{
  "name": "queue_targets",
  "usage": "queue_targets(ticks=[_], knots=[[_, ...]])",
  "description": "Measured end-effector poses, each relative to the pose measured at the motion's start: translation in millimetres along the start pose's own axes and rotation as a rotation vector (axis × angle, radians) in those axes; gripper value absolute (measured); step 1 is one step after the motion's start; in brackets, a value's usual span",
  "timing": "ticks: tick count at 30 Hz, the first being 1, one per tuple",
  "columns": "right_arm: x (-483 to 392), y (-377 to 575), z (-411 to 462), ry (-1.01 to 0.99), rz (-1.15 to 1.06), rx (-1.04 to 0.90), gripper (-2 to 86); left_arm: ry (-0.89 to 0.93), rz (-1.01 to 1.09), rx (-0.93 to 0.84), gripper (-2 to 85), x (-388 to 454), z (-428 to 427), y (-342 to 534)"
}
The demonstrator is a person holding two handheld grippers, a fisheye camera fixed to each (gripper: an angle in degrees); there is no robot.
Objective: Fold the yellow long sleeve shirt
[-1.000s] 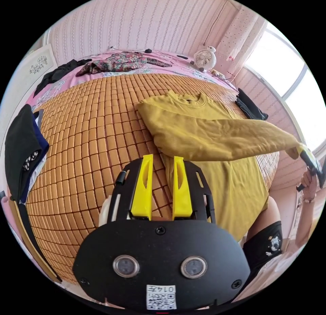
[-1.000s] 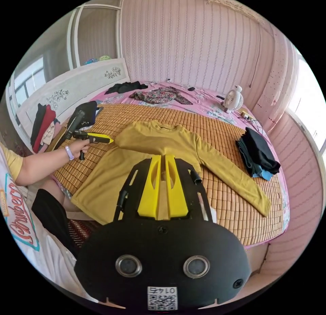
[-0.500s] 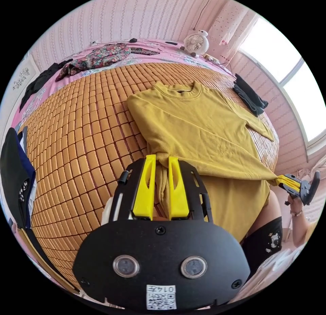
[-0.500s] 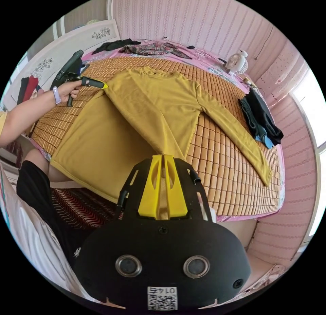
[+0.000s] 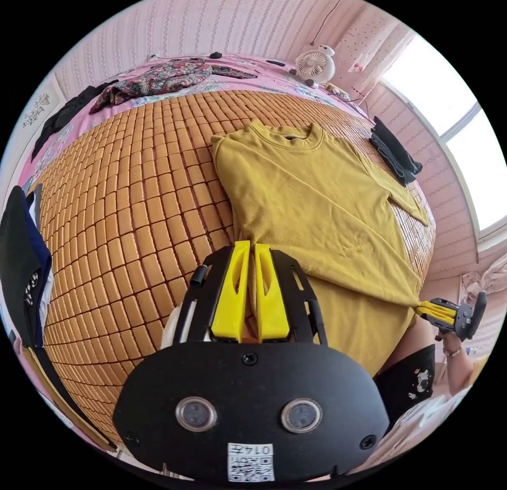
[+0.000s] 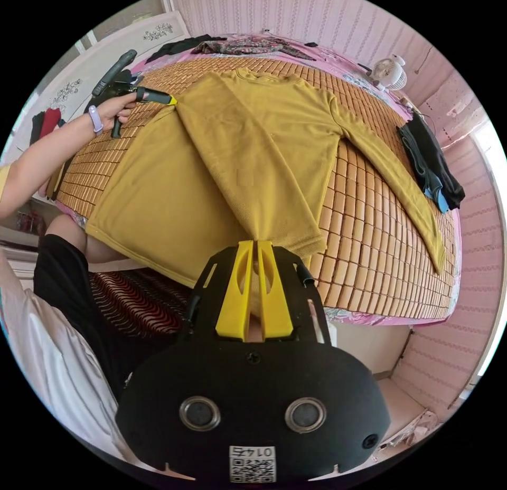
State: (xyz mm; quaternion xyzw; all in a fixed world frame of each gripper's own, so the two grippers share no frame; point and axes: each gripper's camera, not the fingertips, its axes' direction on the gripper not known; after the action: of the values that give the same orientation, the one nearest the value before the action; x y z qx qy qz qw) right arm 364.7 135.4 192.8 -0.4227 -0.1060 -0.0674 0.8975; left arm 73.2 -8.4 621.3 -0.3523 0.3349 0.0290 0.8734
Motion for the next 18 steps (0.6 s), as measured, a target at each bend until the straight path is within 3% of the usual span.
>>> queue_targets(ticks=[3, 6, 11, 15, 18], knots=[[5.5, -0.4, 20.6, -0.224, 0.018, -0.061, 0.8, -0.068, -0.004, -0.02, -0.4, -13.7, 5.5, 2.7], [7.1, 3.3, 20.6, -0.182, 0.006, -0.023, 1.5, 0.044, -0.069, -0.017, 0.4, -28.6, 8.8, 6.3], [34.9, 10.2, 0.3, -0.236, 0.017, -0.023, 5.0, 0.047, -0.072, 0.032, 4.6, -22.9, -6.8, 12.8], [95.5, 20.5, -22.1, -0.109, 0.15, 0.125, 7.2, 0.009, 0.035, 0.204, 4.8, 12.0, -45.6, 33.2], [178.0, 28.4, -29.4, -0.004, 0.413, 0.268, 8.8, 0.081, 0.21, 0.196, 5.0, 55.3, -46.5, 31.2]])
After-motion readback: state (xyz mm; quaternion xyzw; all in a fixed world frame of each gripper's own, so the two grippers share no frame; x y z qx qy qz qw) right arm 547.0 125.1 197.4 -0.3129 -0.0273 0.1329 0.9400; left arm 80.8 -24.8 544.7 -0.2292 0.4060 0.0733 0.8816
